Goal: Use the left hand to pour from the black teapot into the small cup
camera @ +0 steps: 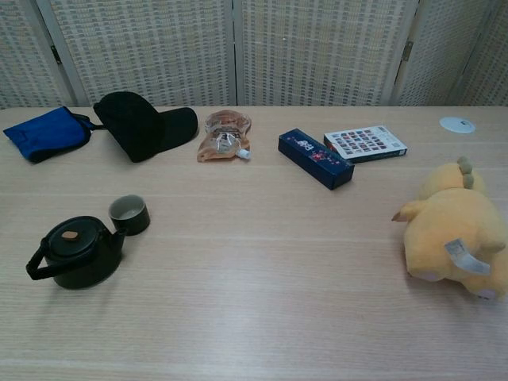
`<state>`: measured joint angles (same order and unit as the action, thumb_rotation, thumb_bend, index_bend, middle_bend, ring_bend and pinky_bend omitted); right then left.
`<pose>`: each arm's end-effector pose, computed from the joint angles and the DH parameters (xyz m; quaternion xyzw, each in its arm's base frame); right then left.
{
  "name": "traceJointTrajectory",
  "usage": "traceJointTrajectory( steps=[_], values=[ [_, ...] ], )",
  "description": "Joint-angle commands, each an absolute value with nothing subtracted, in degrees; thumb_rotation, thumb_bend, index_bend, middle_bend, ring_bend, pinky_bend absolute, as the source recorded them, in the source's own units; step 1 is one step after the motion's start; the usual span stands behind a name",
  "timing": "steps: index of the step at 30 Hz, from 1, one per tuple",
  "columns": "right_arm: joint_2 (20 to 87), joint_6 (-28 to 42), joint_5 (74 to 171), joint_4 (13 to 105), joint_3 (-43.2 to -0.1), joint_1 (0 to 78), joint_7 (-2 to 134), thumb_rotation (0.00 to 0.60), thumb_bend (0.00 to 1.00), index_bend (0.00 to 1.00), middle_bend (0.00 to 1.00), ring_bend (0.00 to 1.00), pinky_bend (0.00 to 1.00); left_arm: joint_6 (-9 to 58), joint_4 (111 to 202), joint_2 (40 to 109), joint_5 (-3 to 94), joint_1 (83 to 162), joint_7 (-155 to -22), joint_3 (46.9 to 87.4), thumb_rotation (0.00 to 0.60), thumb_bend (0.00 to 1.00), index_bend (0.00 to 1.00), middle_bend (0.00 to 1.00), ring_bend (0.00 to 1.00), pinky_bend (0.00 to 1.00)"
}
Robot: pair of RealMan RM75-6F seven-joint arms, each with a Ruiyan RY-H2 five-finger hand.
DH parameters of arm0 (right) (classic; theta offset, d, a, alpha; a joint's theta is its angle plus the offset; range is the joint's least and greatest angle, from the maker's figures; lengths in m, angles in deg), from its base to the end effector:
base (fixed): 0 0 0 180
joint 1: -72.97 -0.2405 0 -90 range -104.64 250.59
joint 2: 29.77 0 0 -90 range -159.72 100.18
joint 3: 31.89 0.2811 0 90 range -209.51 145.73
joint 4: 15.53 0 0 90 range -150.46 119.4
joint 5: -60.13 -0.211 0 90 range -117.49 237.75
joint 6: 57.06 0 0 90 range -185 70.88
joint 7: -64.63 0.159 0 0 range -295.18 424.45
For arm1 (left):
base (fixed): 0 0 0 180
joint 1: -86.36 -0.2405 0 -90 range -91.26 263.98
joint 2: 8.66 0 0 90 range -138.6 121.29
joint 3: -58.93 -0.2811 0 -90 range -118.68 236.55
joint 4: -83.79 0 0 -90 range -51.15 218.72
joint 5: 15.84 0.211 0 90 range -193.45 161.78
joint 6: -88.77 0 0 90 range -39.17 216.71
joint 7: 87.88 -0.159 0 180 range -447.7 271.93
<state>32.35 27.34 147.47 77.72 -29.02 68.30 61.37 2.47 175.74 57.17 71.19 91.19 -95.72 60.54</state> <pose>-0.3308 -0.1968 0.1763 0.6170 -0.3633 0.3675 0.5935 -0.3308 0.1932 0.1580 -0.6208 -0.3491 -0.3583 0.6036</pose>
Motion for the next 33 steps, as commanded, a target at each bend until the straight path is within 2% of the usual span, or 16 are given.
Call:
traceJointTrajectory(
  steps=[1,15,22,26,33],
  values=[
    [32.2,27.6,147.6,77.9,-29.0,68.4,61.5,0.600,0.01,0.16,0.20,0.11,0.13,2.4,175.7,57.3,71.4,91.2,-95.6,60.5,0.600,0.22,0.18,0.08,0.15,0.00],
    [30.5,29.9,147.4,78.7,-27.8,68.9,61.7,0.600,0.02,0.16,0.21,0.12,0.13,4.0,175.0,57.0,73.0,93.1,-91.5,60.9,0.600,0.22,0.18,0.08,0.15,0.00],
    [29.4,30.9,146.5,79.5,-26.4,68.9,60.9,0.600,0.02,0.16,0.22,0.12,0.13,7.2,175.0,56.5,75.5,95.9,-87.2,60.4,0.600,0.22,0.18,0.08,0.15,0.00],
    [29.1,30.7,146.3,79.7,-26.1,68.6,60.6,0.600,0.02,0.16,0.21,0.12,0.13,9.5,174.9,56.4,78.4,98.3,-83.7,59.5,0.600,0.22,0.15,0.08,0.14,0.00],
    [29.0,30.4,145.9,79.7,-25.9,68.5,60.6,0.600,0.02,0.16,0.21,0.12,0.13,13.8,174.3,57.4,81.8,102.4,-81.8,58.5,0.600,0.21,0.03,0.06,0.12,0.00]
  ],
)
